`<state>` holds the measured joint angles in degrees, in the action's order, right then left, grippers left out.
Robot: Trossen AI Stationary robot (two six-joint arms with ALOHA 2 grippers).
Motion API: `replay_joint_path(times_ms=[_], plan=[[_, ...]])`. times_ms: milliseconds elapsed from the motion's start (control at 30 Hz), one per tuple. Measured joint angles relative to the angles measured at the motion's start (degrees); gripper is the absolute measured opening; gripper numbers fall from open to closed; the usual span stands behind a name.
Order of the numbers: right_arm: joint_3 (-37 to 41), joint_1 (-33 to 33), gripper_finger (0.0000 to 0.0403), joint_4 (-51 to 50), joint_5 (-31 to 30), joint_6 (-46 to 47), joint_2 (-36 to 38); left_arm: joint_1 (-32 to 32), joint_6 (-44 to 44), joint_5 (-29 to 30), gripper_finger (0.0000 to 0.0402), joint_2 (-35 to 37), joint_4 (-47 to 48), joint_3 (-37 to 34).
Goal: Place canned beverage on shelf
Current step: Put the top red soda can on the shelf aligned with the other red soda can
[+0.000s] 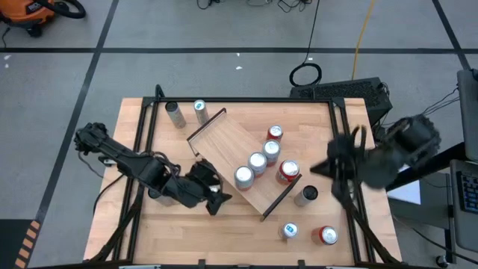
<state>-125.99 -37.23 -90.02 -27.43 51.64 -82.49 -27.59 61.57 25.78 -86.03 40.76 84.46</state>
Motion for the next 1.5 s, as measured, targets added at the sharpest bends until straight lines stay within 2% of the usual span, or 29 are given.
replay_joint_path(times_ms=[200, 367, 667, 800, 1067, 1200, 1333, 1500], plan=[[-0.02, 13.65, 0.0004, 0.04, -2.54, -5.58, 3.77, 1.45, -6.61, 4.83, 0.0328, 3.97, 0.33, 0.01], [-0.02, 25.27, 0.0004, -0.01, 1.23, -15.0, 4.24, 3.83, -11.39, 6.67, 0.0328, 5.48, 0.65, 0.01], [-0.02, 41.77, 0.0004, -0.02, 11.68, -32.94, 1.64, 7.44, -13.94, 5.72, 0.0328, 5.63, 0.38, -0.01], [-0.02, 47.19, 0.0004, -0.01, 18.41, -41.1, -0.13, 7.78, -11.86, 5.59, 0.0328, 5.63, 0.43, -0.01], [0.45, 57.61, 0.0004, 0.9, 28.06, -57.01, -4.66, 7.54, -9.36, 4.64, 0.0328, 5.92, 0.73, -0.03], [5.6, 62.82, 0.0004, 5.79, 35.69, -64.77, -5.52, 7.96, -7.72, 4.62, 0.0328, 5.94, 0.69, -0.03], [13.58, 66.15, 0.0004, 10.5, 42.54, -66.33, -5.34, 8.09, -6.46, 4.17, 0.0328, 5.94, 0.82, -0.03], [24.23, 67.3, 0.0004, 15.05, 45.88, -68.46, -5.36, 8.07, -3.27, 3.91, 0.0328, 5.94, 1.29, -0.03]])
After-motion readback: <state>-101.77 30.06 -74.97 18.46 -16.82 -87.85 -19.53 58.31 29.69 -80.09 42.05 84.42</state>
